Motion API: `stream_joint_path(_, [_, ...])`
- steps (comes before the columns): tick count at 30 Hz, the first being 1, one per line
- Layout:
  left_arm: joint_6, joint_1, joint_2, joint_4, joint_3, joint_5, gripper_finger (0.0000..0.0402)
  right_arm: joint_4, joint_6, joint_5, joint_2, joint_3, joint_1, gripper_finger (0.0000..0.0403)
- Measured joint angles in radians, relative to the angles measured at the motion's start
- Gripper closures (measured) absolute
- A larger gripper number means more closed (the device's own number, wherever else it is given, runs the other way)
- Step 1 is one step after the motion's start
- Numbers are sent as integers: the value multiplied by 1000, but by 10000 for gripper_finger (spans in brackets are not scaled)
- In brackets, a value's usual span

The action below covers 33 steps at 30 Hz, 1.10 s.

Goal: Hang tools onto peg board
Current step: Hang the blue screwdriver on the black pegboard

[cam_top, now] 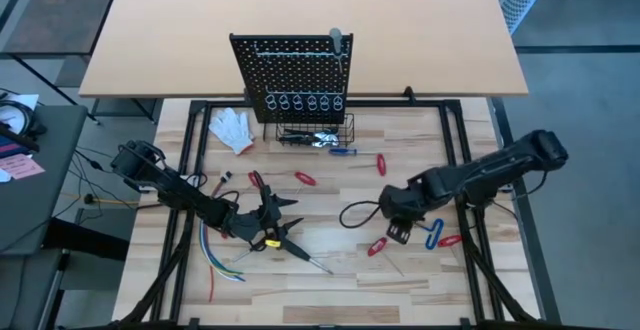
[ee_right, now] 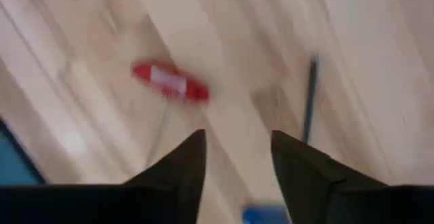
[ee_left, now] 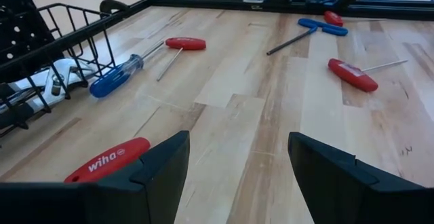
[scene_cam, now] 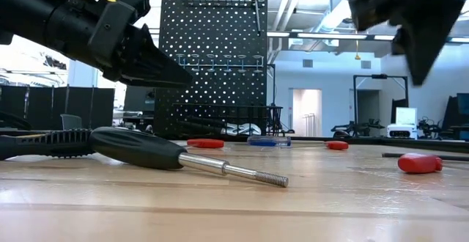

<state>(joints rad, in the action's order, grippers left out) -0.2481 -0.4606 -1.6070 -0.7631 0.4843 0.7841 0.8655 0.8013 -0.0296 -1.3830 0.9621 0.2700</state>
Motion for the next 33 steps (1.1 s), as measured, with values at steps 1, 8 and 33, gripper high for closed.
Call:
stream_joint_path(1, [0,0,0,0,0,0,158,-60,-15,31,0,-21,-10,205])
stream_joint_path(8, [-1,0,0,0,0,-1,158,-266,-290,299,0,-104,-155,188])
stream_joint_path(33, [-3,0,0,7,0,-2,158,-680,-929,20,-285,-192,-750,269])
